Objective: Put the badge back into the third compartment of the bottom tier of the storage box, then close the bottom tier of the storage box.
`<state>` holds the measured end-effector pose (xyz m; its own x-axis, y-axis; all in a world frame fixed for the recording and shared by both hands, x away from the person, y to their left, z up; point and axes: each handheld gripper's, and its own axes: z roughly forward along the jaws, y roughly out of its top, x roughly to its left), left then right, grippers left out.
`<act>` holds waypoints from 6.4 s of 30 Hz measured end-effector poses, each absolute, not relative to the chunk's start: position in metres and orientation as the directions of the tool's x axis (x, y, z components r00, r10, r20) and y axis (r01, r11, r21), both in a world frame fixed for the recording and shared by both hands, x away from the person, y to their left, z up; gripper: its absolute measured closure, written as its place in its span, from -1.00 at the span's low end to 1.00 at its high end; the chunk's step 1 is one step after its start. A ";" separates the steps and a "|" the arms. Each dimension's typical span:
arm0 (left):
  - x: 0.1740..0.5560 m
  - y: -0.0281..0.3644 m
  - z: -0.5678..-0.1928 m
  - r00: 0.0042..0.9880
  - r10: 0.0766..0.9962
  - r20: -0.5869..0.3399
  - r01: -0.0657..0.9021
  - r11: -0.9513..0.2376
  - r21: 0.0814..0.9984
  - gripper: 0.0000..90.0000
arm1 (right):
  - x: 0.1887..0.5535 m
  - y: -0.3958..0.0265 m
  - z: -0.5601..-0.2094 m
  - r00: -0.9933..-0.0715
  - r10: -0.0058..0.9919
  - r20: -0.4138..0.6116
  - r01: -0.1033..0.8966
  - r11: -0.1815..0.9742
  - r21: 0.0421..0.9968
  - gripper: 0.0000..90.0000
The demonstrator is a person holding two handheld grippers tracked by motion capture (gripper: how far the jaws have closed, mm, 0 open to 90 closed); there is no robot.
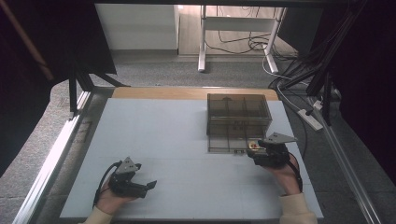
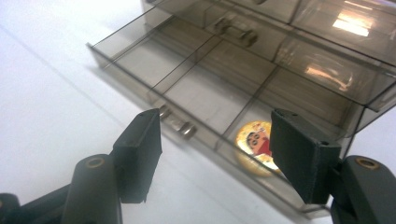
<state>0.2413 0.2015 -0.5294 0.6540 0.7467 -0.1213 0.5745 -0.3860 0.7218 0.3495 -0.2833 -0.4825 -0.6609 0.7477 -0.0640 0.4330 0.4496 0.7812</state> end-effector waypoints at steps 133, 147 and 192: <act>0.241 0.192 -0.530 0.675 0.733 -0.089 0.555 -0.424 0.716 -0.82 | 0.410 -0.254 -0.516 -0.614 0.765 -0.194 0.451 0.542 0.709 0.98; 0.240 0.191 -0.530 0.674 0.734 -0.088 0.556 -0.425 0.715 -0.82 | 0.421 -0.252 -0.519 -0.599 0.780 -0.183 0.450 0.517 0.728 0.98; 0.250 0.197 -0.529 0.670 0.734 -0.106 0.553 -0.399 0.731 -0.82 | 0.335 -0.277 -0.503 -0.693 0.719 -0.062 0.428 0.479 0.766 -0.25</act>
<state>0.2503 0.1971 -0.5289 0.6705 0.7343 -0.1063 0.5534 -0.3995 0.7309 0.3350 -0.2773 -0.5030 -0.6927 0.7186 -0.0623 0.4280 0.4790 0.7664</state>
